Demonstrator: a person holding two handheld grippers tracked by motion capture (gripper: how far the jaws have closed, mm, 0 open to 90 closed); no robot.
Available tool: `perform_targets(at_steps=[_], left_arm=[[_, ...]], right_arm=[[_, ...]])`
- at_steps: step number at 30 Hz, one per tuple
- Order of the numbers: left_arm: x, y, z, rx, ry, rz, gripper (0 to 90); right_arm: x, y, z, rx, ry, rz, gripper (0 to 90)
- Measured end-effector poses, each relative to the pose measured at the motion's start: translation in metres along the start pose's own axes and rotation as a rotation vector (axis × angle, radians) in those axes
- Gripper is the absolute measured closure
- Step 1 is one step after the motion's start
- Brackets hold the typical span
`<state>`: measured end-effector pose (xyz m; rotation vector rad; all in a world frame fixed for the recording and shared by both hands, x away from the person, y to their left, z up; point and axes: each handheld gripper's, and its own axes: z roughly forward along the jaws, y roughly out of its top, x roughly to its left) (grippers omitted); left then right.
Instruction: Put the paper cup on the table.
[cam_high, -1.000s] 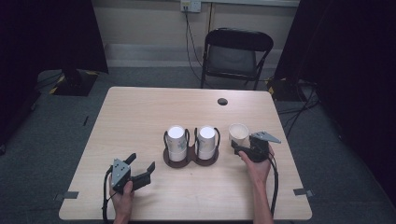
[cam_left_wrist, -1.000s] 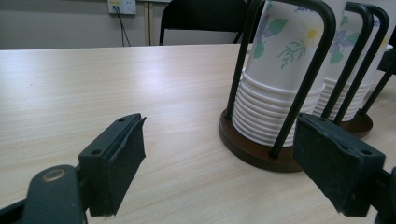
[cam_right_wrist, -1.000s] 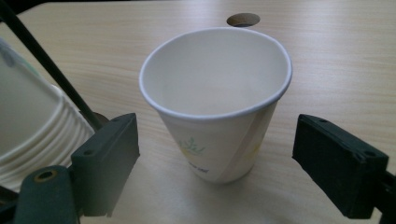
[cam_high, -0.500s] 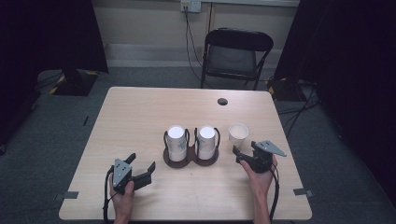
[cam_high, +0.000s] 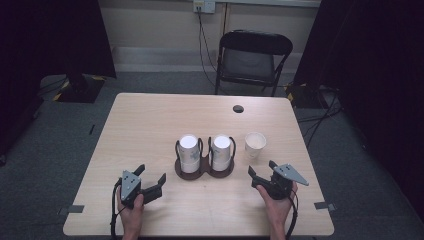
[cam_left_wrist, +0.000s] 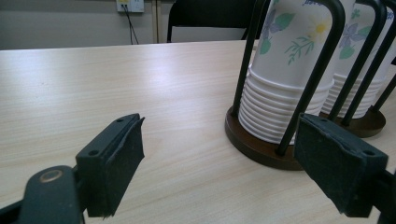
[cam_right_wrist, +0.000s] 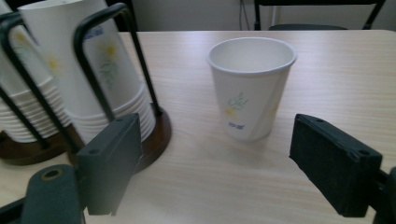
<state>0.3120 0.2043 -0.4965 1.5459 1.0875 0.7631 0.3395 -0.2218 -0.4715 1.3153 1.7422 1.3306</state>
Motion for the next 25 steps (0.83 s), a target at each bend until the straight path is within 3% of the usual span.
perform_targets(at_steps=[3,6,15,17,21,23,25], left_arm=[[0.000,0.000,0.000,0.003,0.003,-0.003,16.0],[0.000,0.000,0.000,0.004,0.006,-0.001,16.0],[0.000,0.000,-0.001,0.012,0.007,0.001,16.3],[0.000,0.000,-0.001,0.013,0.009,0.002,16.3],[0.000,0.000,-0.001,0.012,0.008,0.000,16.2],[0.000,0.001,0.001,0.035,0.029,-0.014,16.4],[0.001,0.001,0.001,0.026,0.031,-0.022,16.9]], right_arm=[[0.006,-0.006,-0.005,-0.006,0.000,-0.010,17.2],[0.011,-0.014,-0.008,-0.016,0.011,0.015,20.1],[0.023,-0.027,-0.017,-0.033,-0.046,-0.021,17.1],[0.023,-0.031,-0.015,-0.031,-0.031,-0.015,17.0],[0.025,-0.031,-0.013,-0.027,-0.047,-0.046,16.2],[0.025,-0.031,-0.012,-0.025,-0.051,-0.049,16.2],[0.025,-0.032,-0.014,-0.039,-0.055,-0.039,16.3]])
